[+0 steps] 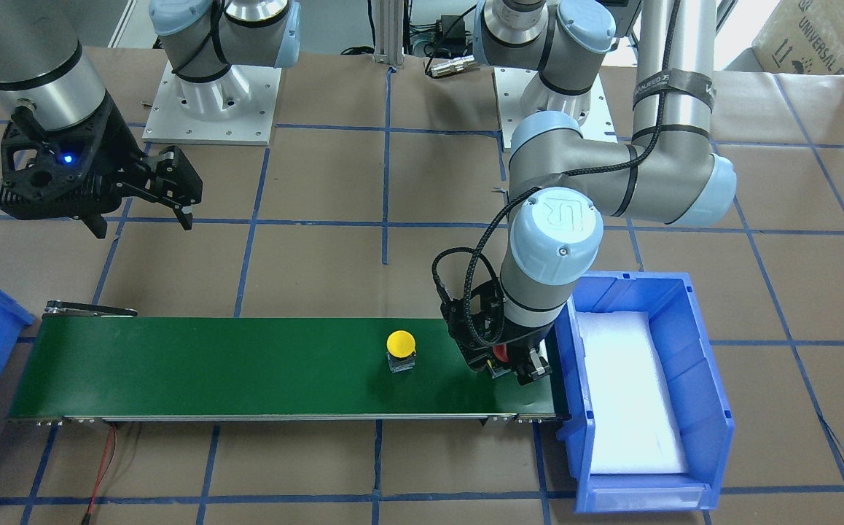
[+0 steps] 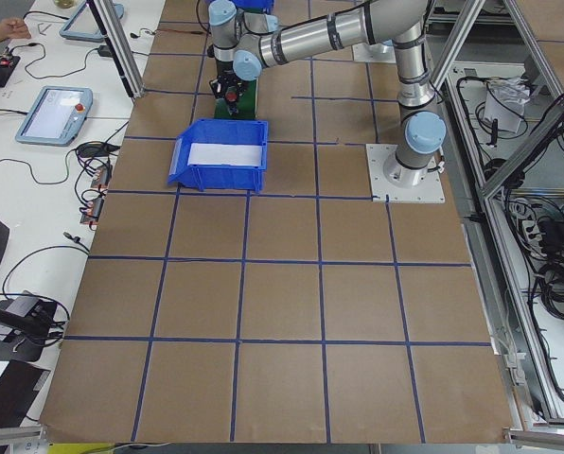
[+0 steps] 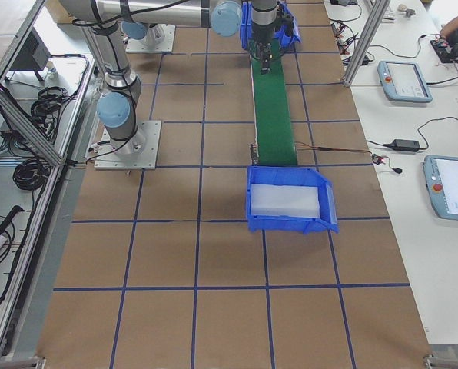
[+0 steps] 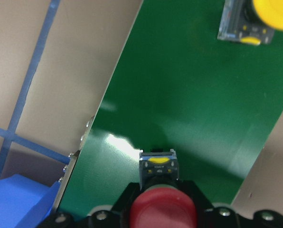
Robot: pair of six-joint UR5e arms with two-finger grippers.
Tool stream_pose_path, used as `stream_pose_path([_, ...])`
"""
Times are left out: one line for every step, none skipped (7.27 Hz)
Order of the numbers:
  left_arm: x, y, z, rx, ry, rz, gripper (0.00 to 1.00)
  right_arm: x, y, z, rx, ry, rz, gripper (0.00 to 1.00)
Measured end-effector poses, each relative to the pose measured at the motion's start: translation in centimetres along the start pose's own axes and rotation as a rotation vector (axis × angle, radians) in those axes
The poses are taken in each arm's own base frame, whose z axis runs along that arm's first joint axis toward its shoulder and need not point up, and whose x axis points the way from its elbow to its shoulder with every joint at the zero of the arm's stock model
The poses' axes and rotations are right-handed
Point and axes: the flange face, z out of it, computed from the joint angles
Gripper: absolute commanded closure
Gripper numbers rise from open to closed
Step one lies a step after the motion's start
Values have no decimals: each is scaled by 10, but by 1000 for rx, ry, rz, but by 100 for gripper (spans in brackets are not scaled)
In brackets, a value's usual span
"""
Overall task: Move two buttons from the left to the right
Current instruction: 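Carry the red button onto the conveyor behind the yellow button, then open the left gripper and raise it back above the bin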
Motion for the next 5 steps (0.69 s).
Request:
stream_pose_path([0, 1, 1, -1, 2, 8, 6, 0, 0, 0, 0, -1, 0, 0])
stream_pose_path([-1, 2, 1, 0, 1, 8, 0, 0, 0, 0, 1, -3, 1, 0])
stream_pose_path([-2, 2, -1, 2, -3, 6, 0, 0, 0, 0, 1, -5, 1, 0])
stream_pose_path([-4, 1, -8, 9, -15, 1, 0, 0, 0, 0, 1, -5, 1, 0])
stream_pose_path([-6, 0, -19, 19, -30, -20, 0, 0, 0, 0, 1, -5, 1, 0])
